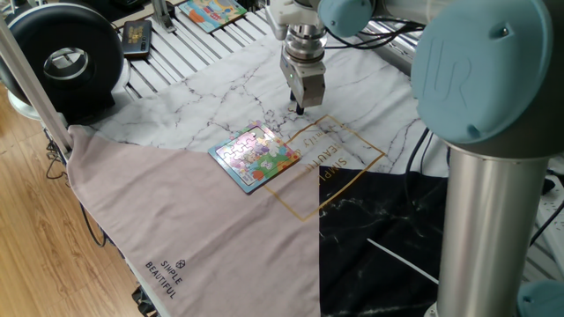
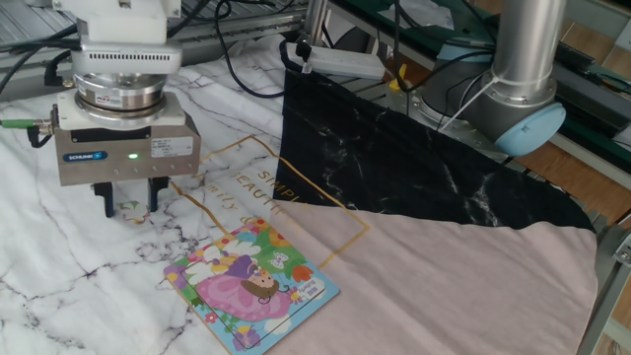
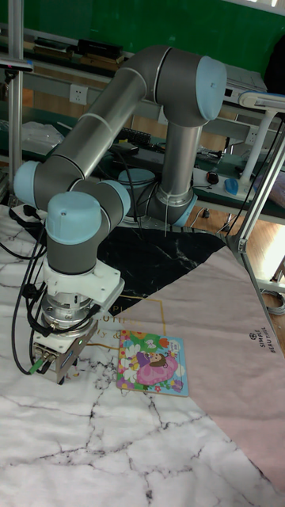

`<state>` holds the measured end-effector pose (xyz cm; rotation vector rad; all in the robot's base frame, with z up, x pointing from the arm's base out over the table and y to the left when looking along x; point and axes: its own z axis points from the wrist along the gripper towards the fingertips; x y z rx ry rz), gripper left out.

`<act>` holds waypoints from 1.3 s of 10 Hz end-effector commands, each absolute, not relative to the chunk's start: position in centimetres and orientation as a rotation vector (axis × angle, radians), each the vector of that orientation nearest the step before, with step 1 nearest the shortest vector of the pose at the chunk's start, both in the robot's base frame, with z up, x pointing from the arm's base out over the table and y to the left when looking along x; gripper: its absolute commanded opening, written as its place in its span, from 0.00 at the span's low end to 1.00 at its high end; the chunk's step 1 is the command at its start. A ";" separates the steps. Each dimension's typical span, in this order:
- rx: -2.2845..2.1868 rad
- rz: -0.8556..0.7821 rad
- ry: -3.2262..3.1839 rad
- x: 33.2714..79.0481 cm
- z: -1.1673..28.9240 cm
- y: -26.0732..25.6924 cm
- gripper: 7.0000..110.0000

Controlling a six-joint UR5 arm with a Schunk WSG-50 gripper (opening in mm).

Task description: Assemble one piece of a puzzle

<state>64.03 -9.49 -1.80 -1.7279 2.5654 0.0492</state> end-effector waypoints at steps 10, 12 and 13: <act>-1.714 0.083 2.648 63.4 -0.9 -9.3 0.15; -1.712 0.087 2.654 62.9 -1.2 -9.0 0.36; -1.710 0.080 2.650 63.1 -1.2 -9.0 0.36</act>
